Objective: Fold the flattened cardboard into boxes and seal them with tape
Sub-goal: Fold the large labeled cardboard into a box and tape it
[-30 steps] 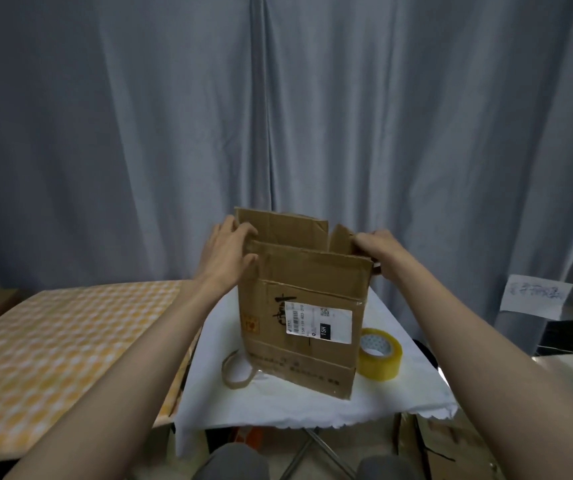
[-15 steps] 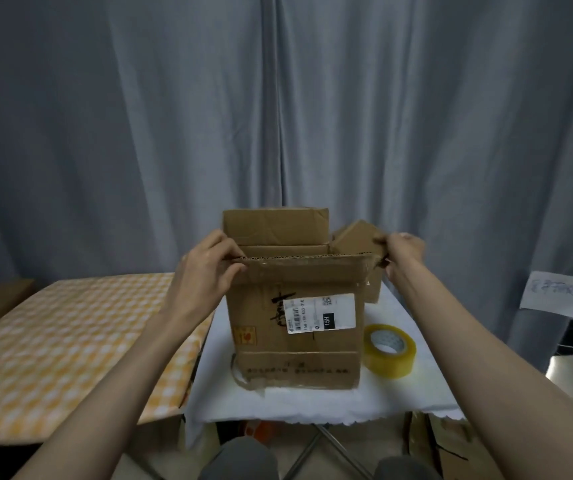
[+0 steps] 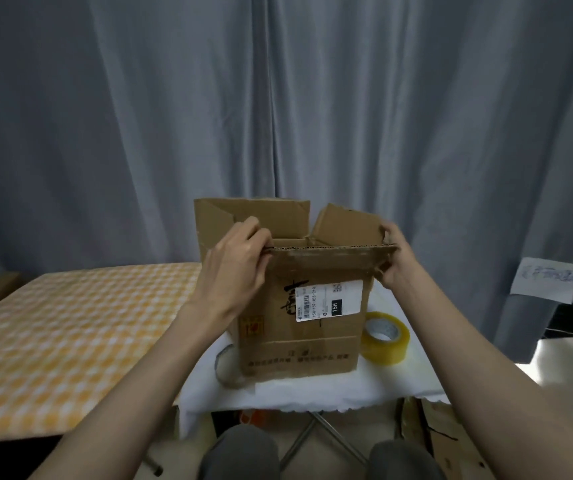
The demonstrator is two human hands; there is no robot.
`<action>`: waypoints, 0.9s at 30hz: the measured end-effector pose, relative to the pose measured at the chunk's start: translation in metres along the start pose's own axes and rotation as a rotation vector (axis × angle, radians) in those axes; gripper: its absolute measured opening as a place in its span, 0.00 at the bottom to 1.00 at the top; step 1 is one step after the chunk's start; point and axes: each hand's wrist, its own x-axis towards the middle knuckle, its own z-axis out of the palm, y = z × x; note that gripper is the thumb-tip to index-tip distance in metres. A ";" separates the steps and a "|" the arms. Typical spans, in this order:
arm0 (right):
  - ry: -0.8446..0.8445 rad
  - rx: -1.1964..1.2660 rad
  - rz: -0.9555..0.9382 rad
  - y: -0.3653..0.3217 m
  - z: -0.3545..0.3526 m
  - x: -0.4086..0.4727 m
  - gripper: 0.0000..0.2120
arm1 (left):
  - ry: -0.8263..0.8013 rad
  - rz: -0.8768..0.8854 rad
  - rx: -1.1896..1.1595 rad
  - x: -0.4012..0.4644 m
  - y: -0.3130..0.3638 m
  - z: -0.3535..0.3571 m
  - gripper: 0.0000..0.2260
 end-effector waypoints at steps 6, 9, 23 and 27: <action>0.076 0.126 0.087 0.002 -0.014 -0.050 0.21 | 0.015 -0.030 -0.024 0.007 0.026 0.007 0.07; -0.160 0.060 0.100 0.005 0.006 -0.078 0.35 | 0.038 -0.021 -0.036 0.012 0.038 0.009 0.06; -0.239 -0.081 0.054 0.011 0.039 -0.101 0.09 | -0.188 -0.164 -0.211 0.074 0.016 -0.036 0.25; -0.248 -0.113 0.060 0.008 0.037 -0.105 0.08 | -0.312 -0.471 0.072 0.104 -0.061 -0.031 0.14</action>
